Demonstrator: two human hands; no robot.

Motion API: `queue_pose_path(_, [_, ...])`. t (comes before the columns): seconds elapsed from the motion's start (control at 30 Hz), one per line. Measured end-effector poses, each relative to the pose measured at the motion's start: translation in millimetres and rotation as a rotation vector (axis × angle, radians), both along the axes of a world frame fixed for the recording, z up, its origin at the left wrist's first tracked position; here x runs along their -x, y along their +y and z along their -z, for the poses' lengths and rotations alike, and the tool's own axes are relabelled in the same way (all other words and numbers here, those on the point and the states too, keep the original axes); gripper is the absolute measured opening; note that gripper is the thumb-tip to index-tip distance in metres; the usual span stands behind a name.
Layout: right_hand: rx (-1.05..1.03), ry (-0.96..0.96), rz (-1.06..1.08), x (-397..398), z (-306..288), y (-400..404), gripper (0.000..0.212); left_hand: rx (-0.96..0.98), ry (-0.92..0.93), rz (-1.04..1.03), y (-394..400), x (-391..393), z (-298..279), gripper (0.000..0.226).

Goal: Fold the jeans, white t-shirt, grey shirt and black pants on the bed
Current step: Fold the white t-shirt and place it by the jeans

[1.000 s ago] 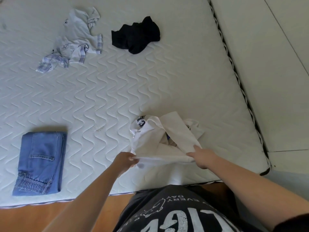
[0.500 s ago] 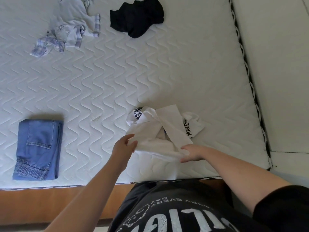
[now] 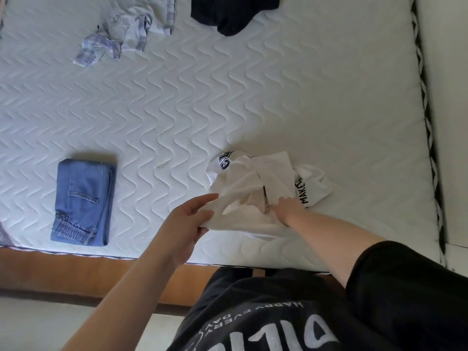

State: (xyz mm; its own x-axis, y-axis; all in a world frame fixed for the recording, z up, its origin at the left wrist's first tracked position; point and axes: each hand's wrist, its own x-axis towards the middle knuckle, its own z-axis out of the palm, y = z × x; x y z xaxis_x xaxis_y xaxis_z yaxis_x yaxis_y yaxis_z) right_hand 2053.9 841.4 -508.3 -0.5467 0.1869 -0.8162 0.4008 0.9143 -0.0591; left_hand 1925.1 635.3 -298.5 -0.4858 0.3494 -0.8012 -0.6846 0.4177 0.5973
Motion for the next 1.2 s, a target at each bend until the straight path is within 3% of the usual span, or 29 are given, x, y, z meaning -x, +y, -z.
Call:
queue_pose_path(0.1, [-0.073,0.014,-0.079,-1,3,4,0.046,-0.069,-0.001,-0.027,-3,1,-15,0.036])
queue_pose_path(0.27, [0.073,0.148,-0.027,2,2,-3,0.055,-0.158,-0.019,-0.061,-6,-2,-29,0.035])
queue_pose_path(0.37, [-0.012,0.099,0.086,10,8,-7,0.044,-0.199,-0.02,-0.054,-10,-5,-32,0.037])
queue_pose_path(0.53, [-0.09,0.14,0.086,2,7,7,0.03,-0.205,0.037,-0.027,-22,0,-37,0.038])
queue_pose_path(0.6, [-0.051,0.206,0.118,-1,7,17,0.027,-0.091,0.132,0.085,-27,2,-34,0.033])
queue_pose_path(0.7, [-0.04,0.299,0.207,-10,-3,34,0.04,0.239,0.41,0.378,-33,6,-17,0.025])
queue_pose_path(0.83, [0.037,0.489,0.331,-37,-18,47,0.023,0.482,0.521,0.628,-37,1,16,0.026])
queue_pose_path(0.97, [0.05,0.527,0.524,-52,-35,53,0.057,0.717,0.586,0.87,-40,-3,48,0.016])
queue_pose_path(1.07, [-0.043,0.638,0.552,-67,-48,57,0.038,0.822,0.629,0.808,-44,-5,64,0.019])
queue_pose_path(1.2, [-0.08,0.83,0.643,-78,-74,61,0.028,0.751,0.656,0.478,-46,-11,72,0.011])
